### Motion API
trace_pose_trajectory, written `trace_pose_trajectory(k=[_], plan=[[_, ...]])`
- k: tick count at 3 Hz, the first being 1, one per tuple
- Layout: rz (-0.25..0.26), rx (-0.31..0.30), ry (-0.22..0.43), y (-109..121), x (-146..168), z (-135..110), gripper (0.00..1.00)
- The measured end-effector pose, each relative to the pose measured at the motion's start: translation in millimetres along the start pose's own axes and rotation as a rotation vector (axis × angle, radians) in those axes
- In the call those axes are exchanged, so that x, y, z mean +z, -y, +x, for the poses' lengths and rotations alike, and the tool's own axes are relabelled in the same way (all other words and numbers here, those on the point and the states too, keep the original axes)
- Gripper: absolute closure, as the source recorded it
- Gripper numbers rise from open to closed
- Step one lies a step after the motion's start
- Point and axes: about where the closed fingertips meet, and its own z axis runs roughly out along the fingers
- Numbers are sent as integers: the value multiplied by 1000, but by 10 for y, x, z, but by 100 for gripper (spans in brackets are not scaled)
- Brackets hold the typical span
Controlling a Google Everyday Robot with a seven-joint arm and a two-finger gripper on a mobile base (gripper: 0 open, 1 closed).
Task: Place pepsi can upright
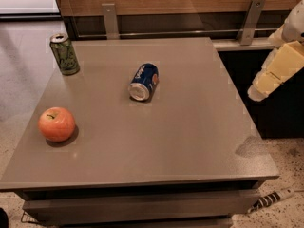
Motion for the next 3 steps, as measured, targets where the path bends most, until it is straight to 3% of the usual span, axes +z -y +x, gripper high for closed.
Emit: trace_pose_trajectory(k=[1,3], plan=[[10,164,28,110,98,-146,0],[157,399,47,153,116,-609,0]])
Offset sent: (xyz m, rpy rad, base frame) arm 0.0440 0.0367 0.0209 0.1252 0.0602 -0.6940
